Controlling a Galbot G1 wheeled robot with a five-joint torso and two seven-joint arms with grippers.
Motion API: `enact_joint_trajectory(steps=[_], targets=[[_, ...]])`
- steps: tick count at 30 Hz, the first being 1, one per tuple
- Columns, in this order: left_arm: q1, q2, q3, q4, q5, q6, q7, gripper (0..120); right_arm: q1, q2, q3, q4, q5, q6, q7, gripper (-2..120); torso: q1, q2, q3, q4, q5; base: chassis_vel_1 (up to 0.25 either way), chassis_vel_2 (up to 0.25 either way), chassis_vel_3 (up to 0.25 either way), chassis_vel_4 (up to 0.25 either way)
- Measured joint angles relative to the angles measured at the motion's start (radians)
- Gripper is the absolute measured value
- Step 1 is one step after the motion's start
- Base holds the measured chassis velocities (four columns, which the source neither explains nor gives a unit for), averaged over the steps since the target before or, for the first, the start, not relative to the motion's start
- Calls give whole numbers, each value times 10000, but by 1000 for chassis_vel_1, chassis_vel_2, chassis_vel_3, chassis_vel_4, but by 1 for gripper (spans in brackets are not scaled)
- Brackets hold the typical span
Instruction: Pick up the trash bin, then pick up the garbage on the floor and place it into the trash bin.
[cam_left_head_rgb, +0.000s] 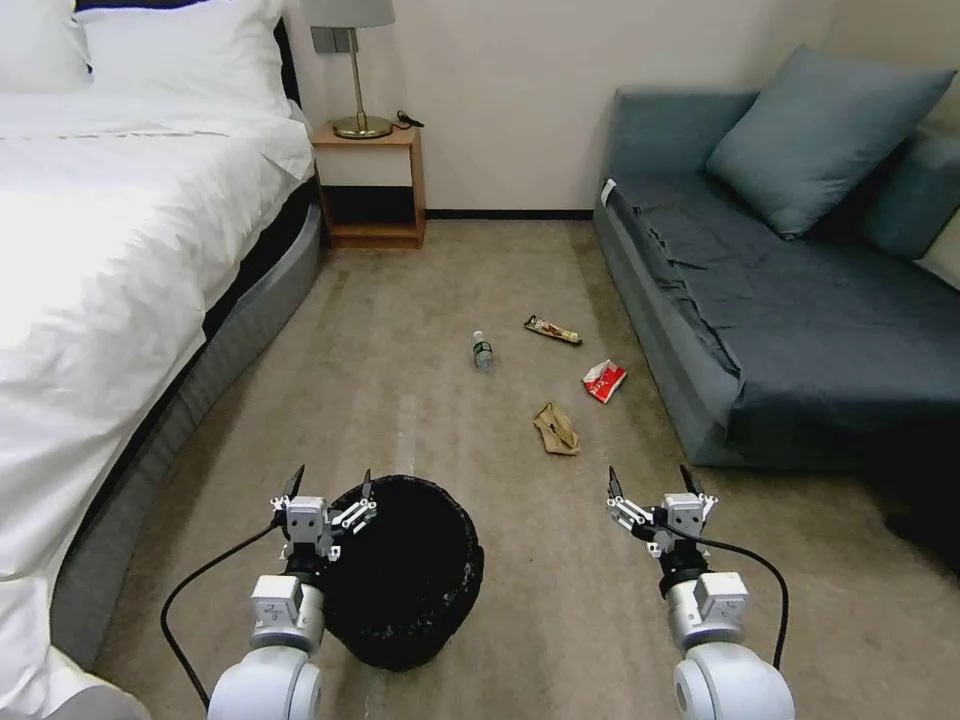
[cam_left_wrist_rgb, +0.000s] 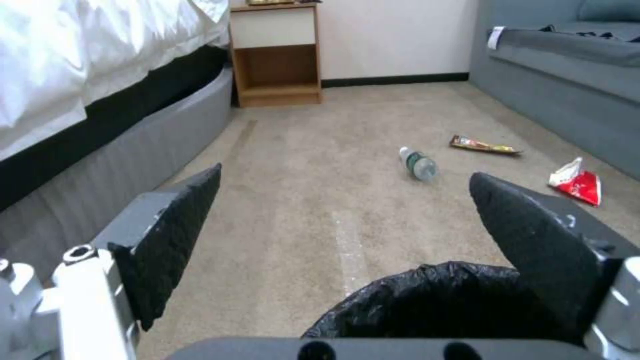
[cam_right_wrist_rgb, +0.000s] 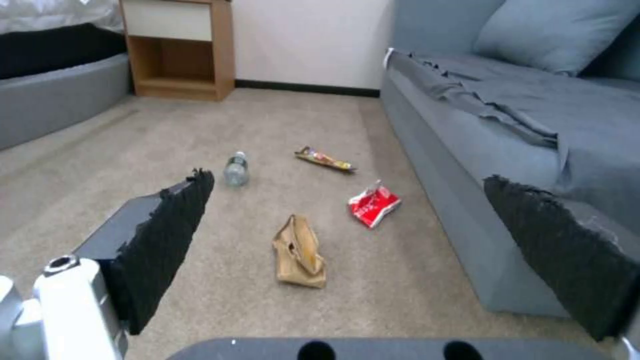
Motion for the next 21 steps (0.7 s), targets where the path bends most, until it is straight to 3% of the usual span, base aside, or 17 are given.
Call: enact_joint_trajectory(steps=[21], targets=[[0, 0, 0, 0, 0, 0, 0, 100, 0, 0, 0, 0, 0, 0, 0, 100, 0, 0, 0, 0, 0, 0, 0, 0, 0]])
